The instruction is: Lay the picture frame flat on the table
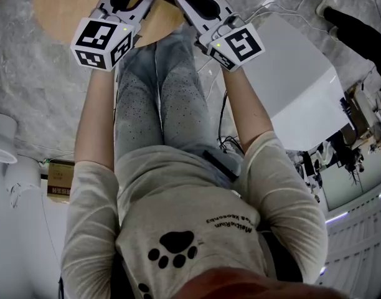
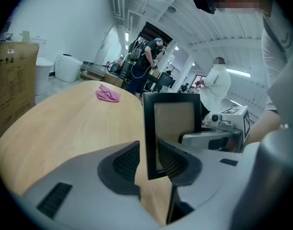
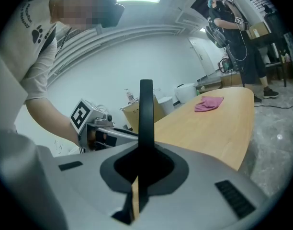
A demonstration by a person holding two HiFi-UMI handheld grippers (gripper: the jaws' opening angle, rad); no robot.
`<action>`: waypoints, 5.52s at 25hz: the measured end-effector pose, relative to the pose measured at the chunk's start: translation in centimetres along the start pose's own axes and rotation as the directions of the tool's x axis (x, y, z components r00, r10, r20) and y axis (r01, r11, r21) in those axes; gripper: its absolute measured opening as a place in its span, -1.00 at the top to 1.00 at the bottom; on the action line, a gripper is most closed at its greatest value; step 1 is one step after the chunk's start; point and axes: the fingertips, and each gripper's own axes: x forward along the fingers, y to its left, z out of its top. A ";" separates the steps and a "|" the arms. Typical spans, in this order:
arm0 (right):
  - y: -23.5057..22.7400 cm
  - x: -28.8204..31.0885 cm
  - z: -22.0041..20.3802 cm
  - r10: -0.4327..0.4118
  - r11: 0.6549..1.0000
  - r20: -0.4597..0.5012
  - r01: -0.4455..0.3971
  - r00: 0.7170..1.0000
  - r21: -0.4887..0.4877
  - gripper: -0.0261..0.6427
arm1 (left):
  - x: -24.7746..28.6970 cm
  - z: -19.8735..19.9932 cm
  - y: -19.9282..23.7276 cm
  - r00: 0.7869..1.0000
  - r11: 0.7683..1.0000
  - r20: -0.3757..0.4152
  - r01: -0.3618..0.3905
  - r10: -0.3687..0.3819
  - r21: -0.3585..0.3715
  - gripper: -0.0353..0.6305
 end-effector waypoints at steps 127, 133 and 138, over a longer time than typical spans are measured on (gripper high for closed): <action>-14.7 7.3 -3.8 -0.430 0.869 -0.227 0.469 0.874 0.159 0.65 | 6.7 -1.7 10.4 0.936 0.927 -0.201 -0.325 0.288 -0.186 0.73; -14.9 7.3 -4.0 -0.433 0.863 -0.237 0.476 0.870 0.170 0.65 | 6.8 -1.7 10.4 0.936 0.927 -0.204 -0.325 0.287 -0.187 0.73; -15.0 7.4 -4.3 -0.436 0.858 -0.246 0.483 0.865 0.176 0.66 | 6.9 -1.9 10.5 0.935 0.926 -0.207 -0.327 0.287 -0.191 0.73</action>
